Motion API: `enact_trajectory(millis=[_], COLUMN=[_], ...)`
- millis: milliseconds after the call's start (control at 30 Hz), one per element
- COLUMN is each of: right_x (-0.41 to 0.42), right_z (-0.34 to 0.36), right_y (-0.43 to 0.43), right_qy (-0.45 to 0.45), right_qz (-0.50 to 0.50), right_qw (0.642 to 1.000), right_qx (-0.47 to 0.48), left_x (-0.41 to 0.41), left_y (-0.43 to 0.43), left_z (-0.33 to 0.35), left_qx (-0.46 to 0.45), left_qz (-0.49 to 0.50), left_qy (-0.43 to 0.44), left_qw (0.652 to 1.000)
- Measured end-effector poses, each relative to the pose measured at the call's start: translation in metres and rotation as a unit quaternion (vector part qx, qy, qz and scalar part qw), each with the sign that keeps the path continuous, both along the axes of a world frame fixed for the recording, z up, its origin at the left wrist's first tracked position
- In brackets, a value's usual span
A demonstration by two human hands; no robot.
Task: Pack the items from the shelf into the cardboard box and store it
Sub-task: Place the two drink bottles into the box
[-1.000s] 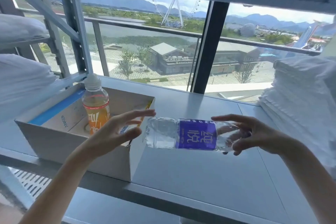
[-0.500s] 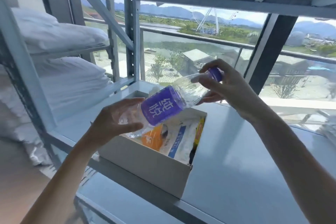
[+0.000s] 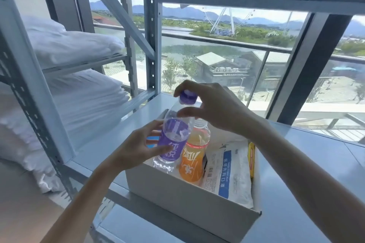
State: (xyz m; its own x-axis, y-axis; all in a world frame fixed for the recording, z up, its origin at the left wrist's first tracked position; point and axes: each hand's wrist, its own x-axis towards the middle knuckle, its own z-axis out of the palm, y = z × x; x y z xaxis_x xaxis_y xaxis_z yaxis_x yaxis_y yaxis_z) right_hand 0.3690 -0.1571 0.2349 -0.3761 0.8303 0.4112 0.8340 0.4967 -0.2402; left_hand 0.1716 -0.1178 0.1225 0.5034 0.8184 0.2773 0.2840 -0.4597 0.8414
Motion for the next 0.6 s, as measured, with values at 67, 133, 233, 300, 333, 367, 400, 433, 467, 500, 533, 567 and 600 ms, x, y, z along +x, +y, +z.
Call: enact_trajectory(millis=[67, 133, 233, 300, 333, 367, 400, 433, 467, 500, 533, 567, 600], right_x=[-0.009, -0.019, -0.028, -0.032, -0.033, -0.033, -0.034, -0.034, -0.034, -0.034, -0.034, -0.033, -0.034], right_z=[-0.01, -0.022, -0.037, -0.042, -0.043, -0.043, -0.043, -0.042, -0.042, -0.042, -0.043, -0.043, -0.044], right_y=[0.01, 0.019, 0.028, 0.033, 0.034, 0.035, 0.036, 0.036, 0.035, 0.035, 0.034, 0.033, 0.031], right_qy=[-0.024, -0.026, -0.027, -0.037, -0.041, -0.042, -0.043, -0.045, -0.048, -0.052, -0.057, -0.061, -0.065], right_qz=[0.009, 0.01, 0.003, 0.0, -0.004, -0.01, -0.018, -0.027, -0.038, -0.048, -0.058, -0.068, -0.078], right_qw=[1.0, 0.999, 0.999, 0.998, 0.998, 0.998, 0.997, 0.997, 0.997, 0.997, 0.996, 0.996, 0.995], right_qx=[-0.013, -0.027, -0.043, -0.053, -0.055, -0.055, -0.053, -0.05, -0.046, -0.038, -0.028, -0.018, -0.009], left_x=[0.001, 0.002, 0.001, -0.001, -0.002, -0.003, -0.003, -0.004, -0.004, -0.003, -0.002, -0.001, 0.001], left_y=[0.007, 0.013, 0.021, 0.028, 0.031, 0.034, 0.037, 0.04, 0.042, 0.043, 0.044, 0.044, 0.045], left_z=[0.0, 0.001, 0.0, -0.003, -0.004, -0.005, -0.005, -0.004, -0.004, -0.004, -0.004, -0.003, -0.003], left_qx=[0.013, 0.03, 0.033, 0.031, 0.03, 0.027, 0.023, 0.02, 0.018, 0.018, 0.022, 0.033, 0.047], left_qz=[-0.005, -0.012, -0.028, -0.041, -0.048, -0.055, -0.063, -0.072, -0.082, -0.091, -0.098, -0.103, -0.106], left_qy=[-0.009, -0.002, 0.003, 0.009, 0.015, 0.021, 0.027, 0.033, 0.037, 0.041, 0.045, 0.051, 0.056], left_qw=[1.0, 0.999, 0.999, 0.999, 0.998, 0.998, 0.997, 0.997, 0.996, 0.995, 0.994, 0.993, 0.992])
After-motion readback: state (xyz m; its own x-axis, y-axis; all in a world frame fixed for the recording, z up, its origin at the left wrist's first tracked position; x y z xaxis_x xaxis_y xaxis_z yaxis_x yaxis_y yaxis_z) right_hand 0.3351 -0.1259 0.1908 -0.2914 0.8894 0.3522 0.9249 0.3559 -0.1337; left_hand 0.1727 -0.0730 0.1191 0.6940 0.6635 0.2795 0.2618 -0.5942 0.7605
